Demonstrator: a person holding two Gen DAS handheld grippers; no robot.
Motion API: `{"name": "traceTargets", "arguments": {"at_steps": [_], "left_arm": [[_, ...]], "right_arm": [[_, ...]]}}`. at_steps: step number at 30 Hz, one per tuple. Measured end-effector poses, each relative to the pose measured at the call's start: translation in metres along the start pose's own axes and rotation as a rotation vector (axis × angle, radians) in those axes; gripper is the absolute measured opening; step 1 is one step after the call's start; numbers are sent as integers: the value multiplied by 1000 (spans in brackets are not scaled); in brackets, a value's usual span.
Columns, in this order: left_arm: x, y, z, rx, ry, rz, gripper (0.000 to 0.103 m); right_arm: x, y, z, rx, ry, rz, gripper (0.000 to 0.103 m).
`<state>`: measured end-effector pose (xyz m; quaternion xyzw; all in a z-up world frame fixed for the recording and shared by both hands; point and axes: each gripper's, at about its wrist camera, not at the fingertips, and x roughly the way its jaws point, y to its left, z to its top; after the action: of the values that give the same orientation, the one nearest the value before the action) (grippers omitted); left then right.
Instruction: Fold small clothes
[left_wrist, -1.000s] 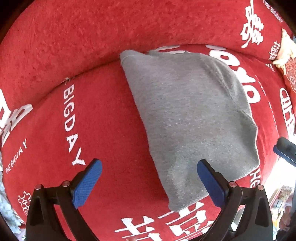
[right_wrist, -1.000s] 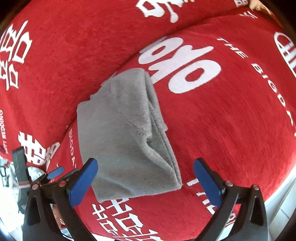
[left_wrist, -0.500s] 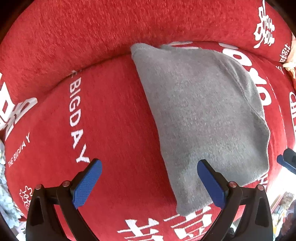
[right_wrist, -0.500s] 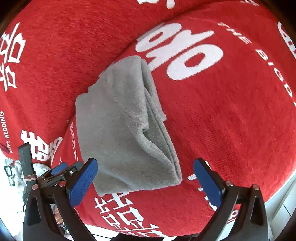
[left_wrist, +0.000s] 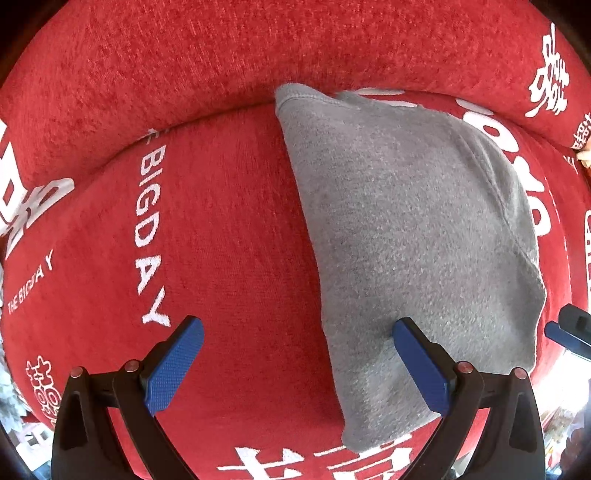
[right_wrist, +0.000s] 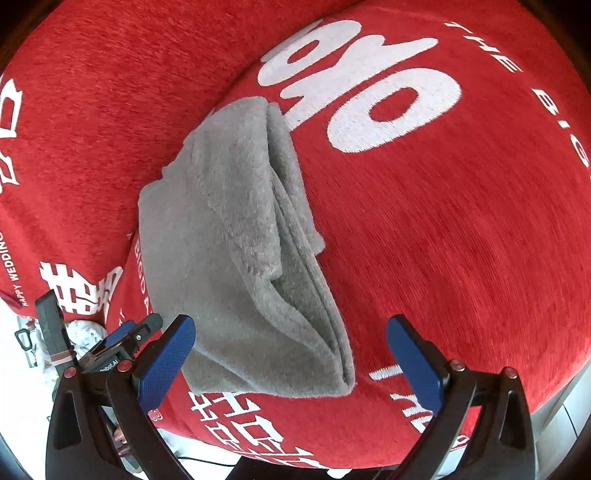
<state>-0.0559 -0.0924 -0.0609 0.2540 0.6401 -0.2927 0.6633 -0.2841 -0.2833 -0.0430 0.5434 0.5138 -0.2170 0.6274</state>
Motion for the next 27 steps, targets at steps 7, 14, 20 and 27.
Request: {"name": "traceTargets", "arguments": {"at_steps": [7, 14, 20, 27], "left_arm": [[1, -1, 0, -18, 8, -1, 103], [-2, -4, 4, -42, 0, 11, 103], [-1, -7, 10, -63, 2, 14, 103], [2, -14, 16, -65, 3, 17, 103]], "right_arm": [[2, 6, 12, -26, 23, 3, 103], [4, 4, 28, -48, 50, 9, 103], [5, -1, 43, -59, 64, 18, 103], [8, -12, 56, -55, 84, 34, 103]]}}
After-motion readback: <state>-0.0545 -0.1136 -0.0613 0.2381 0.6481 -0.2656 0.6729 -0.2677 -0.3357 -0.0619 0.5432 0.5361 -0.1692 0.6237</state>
